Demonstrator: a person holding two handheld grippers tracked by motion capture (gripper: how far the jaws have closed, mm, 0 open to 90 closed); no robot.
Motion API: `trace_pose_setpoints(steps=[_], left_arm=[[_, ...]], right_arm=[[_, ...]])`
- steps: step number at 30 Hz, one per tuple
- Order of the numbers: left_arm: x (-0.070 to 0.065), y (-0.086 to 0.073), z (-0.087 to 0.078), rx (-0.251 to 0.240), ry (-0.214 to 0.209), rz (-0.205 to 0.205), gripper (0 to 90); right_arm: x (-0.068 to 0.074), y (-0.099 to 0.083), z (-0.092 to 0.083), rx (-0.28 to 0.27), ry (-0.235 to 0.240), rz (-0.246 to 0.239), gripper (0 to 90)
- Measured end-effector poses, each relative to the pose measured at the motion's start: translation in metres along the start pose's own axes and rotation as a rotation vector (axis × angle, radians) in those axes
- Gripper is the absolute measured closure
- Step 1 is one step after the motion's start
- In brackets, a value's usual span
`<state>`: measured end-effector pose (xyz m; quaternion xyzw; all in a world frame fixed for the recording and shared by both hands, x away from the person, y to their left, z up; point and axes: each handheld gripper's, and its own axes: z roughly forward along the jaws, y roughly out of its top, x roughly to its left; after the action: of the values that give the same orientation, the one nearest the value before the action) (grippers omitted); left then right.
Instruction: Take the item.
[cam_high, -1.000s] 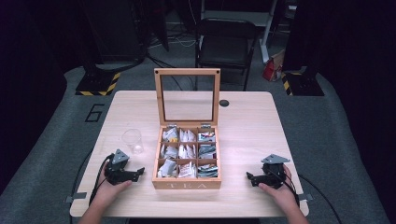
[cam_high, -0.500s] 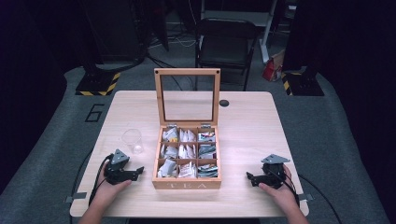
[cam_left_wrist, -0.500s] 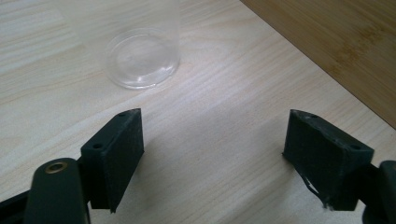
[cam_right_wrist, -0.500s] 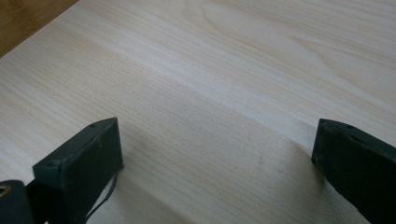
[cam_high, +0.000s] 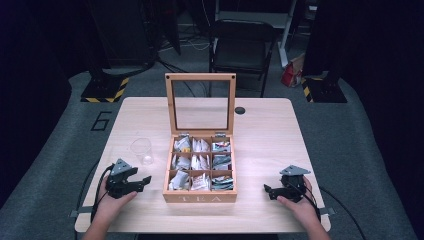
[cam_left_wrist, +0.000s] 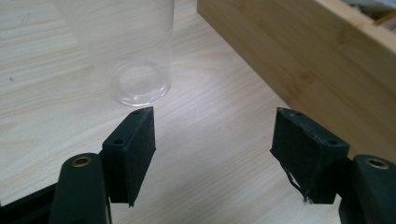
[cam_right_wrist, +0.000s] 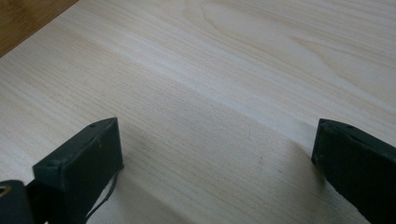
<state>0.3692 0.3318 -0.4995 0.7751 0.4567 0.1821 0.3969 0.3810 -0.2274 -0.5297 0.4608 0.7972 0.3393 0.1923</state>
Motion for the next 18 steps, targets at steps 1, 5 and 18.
trace_pose_setpoints(steps=[1, 5, 18], left_arm=[[0.0, 0.0, 0.0, 0.0, 0.0, 0.0, 30.1], [-0.004, 0.003, -0.003, -0.004, -0.016, -0.002, 31.3], [-0.02, 0.013, -0.01, -0.019, -0.062, 0.011, 38.4]], right_arm=[[0.0, 0.0, 0.0, 0.0, 0.0, 0.0, 1.0], [0.0, 0.0, 0.0, 0.0, 0.0, -0.002, 1.0], [0.0, 0.0, 0.0, 0.0, 0.001, -0.002, 1.0]])
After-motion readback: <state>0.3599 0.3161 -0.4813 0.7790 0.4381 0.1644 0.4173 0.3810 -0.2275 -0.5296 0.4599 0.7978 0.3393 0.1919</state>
